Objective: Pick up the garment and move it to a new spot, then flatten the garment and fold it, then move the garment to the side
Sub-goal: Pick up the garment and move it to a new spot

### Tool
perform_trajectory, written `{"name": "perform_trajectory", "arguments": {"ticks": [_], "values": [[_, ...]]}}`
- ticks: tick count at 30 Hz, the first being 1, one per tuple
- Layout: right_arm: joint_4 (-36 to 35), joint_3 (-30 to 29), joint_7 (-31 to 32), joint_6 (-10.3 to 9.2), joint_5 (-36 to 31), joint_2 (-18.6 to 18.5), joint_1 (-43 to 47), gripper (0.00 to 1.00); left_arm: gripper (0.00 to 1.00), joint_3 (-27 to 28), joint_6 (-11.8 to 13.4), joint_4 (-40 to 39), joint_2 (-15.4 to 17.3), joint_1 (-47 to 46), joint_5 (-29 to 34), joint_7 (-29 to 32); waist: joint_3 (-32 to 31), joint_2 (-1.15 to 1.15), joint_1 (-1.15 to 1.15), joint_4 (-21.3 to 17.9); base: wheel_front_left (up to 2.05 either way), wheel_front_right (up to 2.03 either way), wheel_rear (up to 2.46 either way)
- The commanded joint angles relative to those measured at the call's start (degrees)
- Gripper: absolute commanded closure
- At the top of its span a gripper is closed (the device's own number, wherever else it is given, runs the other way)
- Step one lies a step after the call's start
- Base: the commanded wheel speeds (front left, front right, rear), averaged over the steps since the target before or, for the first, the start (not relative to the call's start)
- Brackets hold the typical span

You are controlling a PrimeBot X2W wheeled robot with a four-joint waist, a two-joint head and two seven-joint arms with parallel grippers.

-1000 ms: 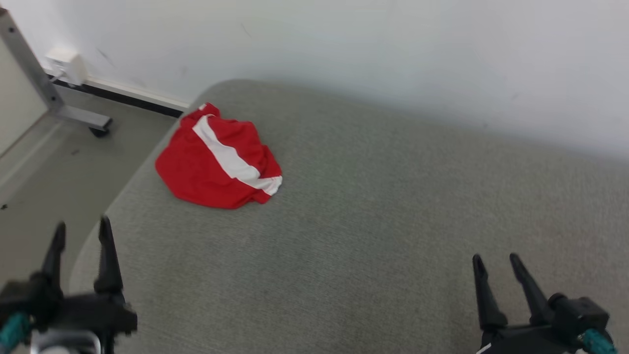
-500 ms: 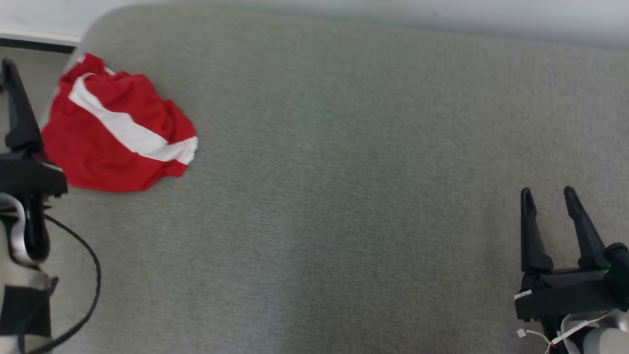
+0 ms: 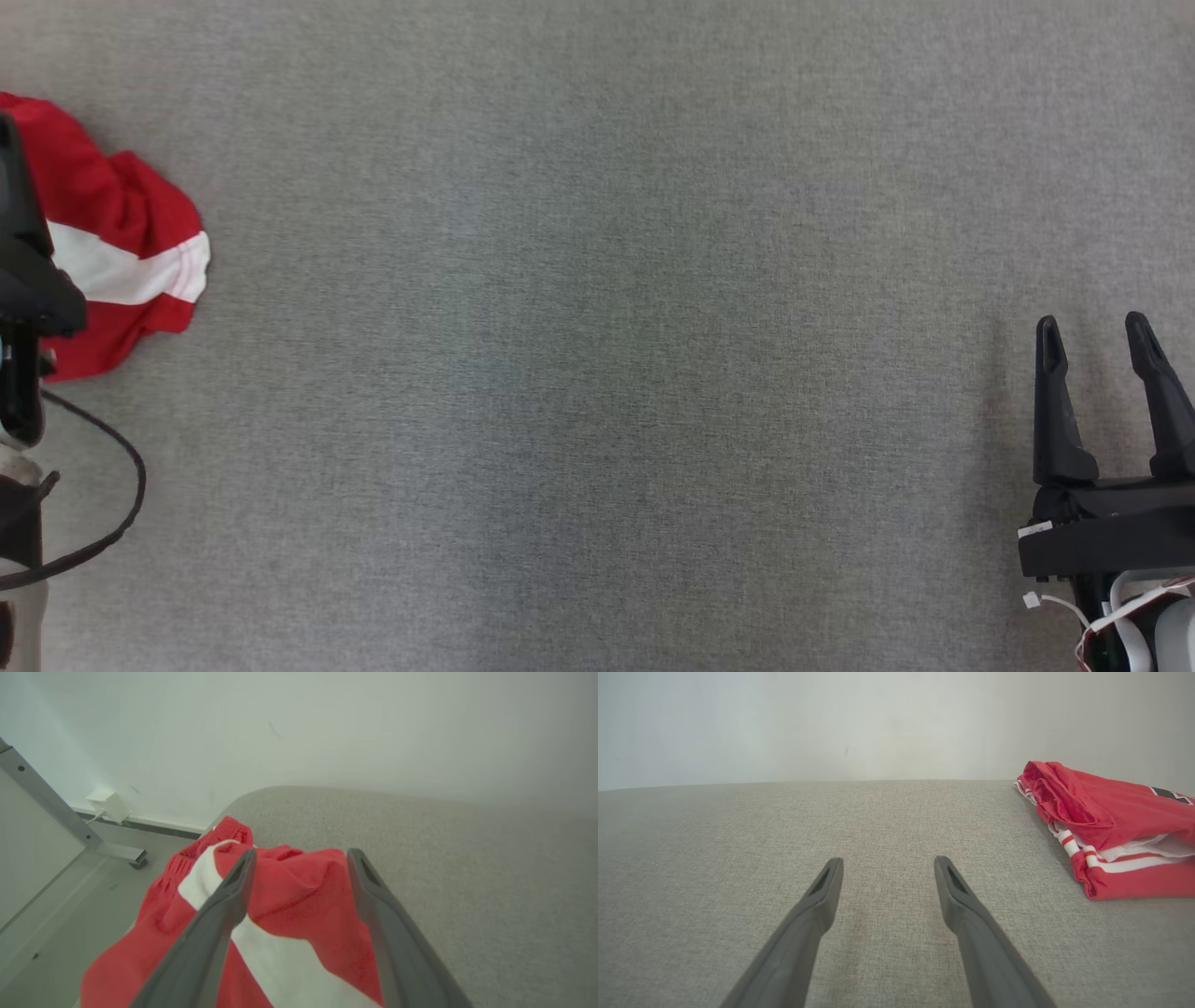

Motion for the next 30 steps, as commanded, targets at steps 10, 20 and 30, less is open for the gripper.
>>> {"name": "perform_trajectory", "arguments": {"ticks": [10,20,30], "values": [[-1.6,-0.1,1.3,-0.16,-0.9,-0.7,-0.7,0.0,0.0,-4.3,-0.3,12.6,1.1,-3.7,-2.2,12.7,1.2,-0.01,-0.01,-0.4,0.0,0.0,0.0],[-1.9,0.5,1.8,-0.16,-0.8,-0.7,-1.2,0.0,1.0,-9.1,-0.4,17.1,1.4,-3.3,-7.3,20.0,0.7,-0.01,-0.01,-1.1,0.0,0.0,0.0],[1.1,1.2,-0.1,-0.16,0.0,0.9,-0.8,0.0,1.0,-10.4,-0.1,15.0,4.9,-6.5,-5.1,5.5,-3.6,-0.01,-0.01,-1.2,0.0,0.0,0.0]]}}
